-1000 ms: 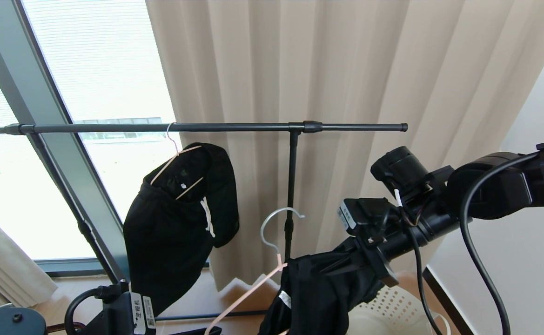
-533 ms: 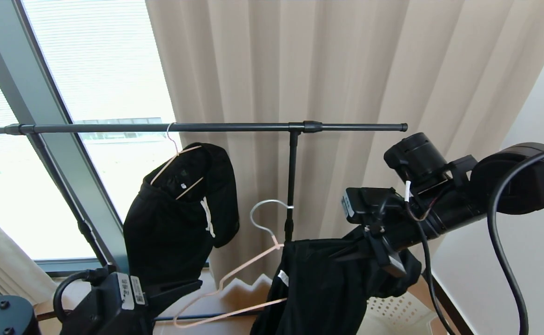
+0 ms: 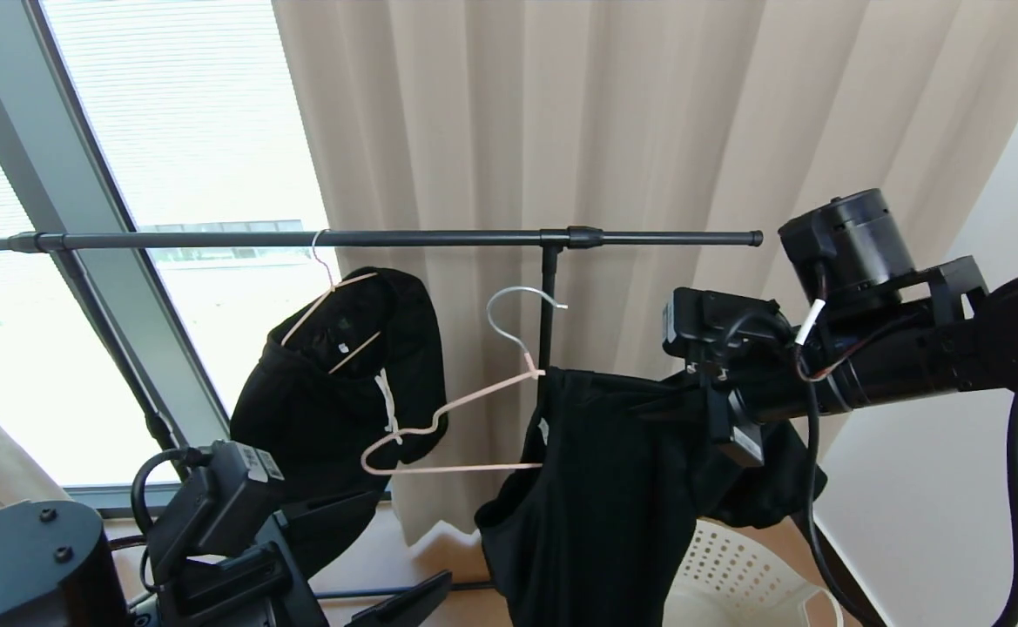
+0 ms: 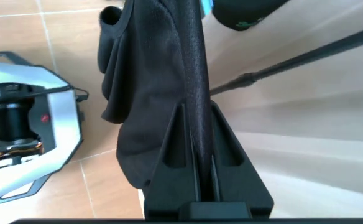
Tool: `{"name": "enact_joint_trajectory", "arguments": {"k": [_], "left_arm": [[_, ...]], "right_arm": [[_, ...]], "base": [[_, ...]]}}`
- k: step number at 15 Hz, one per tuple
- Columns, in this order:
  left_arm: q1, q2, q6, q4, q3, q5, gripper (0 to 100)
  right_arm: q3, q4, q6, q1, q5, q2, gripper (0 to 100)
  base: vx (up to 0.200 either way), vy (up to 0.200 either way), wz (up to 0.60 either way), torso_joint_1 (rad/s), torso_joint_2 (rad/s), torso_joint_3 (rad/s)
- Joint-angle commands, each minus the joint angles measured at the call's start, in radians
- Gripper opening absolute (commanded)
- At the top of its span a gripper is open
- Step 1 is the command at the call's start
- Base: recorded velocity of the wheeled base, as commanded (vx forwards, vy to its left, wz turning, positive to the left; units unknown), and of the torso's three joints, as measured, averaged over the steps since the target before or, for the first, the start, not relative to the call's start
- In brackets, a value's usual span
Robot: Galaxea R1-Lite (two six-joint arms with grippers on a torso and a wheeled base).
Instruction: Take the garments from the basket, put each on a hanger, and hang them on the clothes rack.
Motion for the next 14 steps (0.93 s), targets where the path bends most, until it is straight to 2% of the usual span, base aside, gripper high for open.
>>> {"name": "enact_joint_trajectory", "arguments": {"k": [1, 2, 3, 6, 9, 11, 12, 14], "left_arm": [[0.004, 0.083, -0.007, 0.0, -0.015, 0.02, 100], [0.004, 0.098, -0.016, 0.0, -0.018, 0.028, 100], [0.002, 0.133, -0.044, -0.003, -0.026, 0.04, 100], [-0.004, 0.204, -0.051, -0.003, -0.035, 0.059, 100], [-0.01, 0.248, -0.07, -0.005, -0.058, 0.088, 100], [-0.022, 0.261, -0.079, -0.005, -0.064, 0.094, 100], [-0.027, 0.275, -0.081, -0.005, -0.073, 0.116, 100], [-0.036, 0.311, -0.087, -0.005, -0.09, 0.145, 100]], "right_arm": [[0.1, -0.108, 0.051, -0.002, -0.015, -0.06, 0], [0.13, -0.149, 0.067, -0.001, -0.021, -0.066, 0], [0.225, -0.271, 0.097, -0.001, -0.059, -0.093, 0], [0.404, -0.475, 0.111, 0.001, -0.127, -0.141, 0], [0.527, -0.59, 0.126, 0.004, -0.127, -0.153, 0], [0.533, -0.623, 0.128, 0.016, -0.128, -0.143, 0], [0.531, -0.63, 0.131, 0.055, -0.128, -0.143, 0], [0.533, -0.631, 0.137, 0.079, -0.127, -0.15, 0]], "base": [[0.0, 0.0, 0.0, 0.0, 0.0, 0.0], [0.0, 0.0, 0.0, 0.0, 0.0, 0.0], [0.0, 0.0, 0.0, 0.0, 0.0, 0.0], [0.0, 0.0, 0.0, 0.0, 0.0, 0.0], [0.0, 0.0, 0.0, 0.0, 0.0, 0.0], [0.0, 0.0, 0.0, 0.0, 0.0, 0.0], [0.0, 0.0, 0.0, 0.0, 0.0, 0.0], [0.0, 0.0, 0.0, 0.0, 0.0, 0.0]]}}
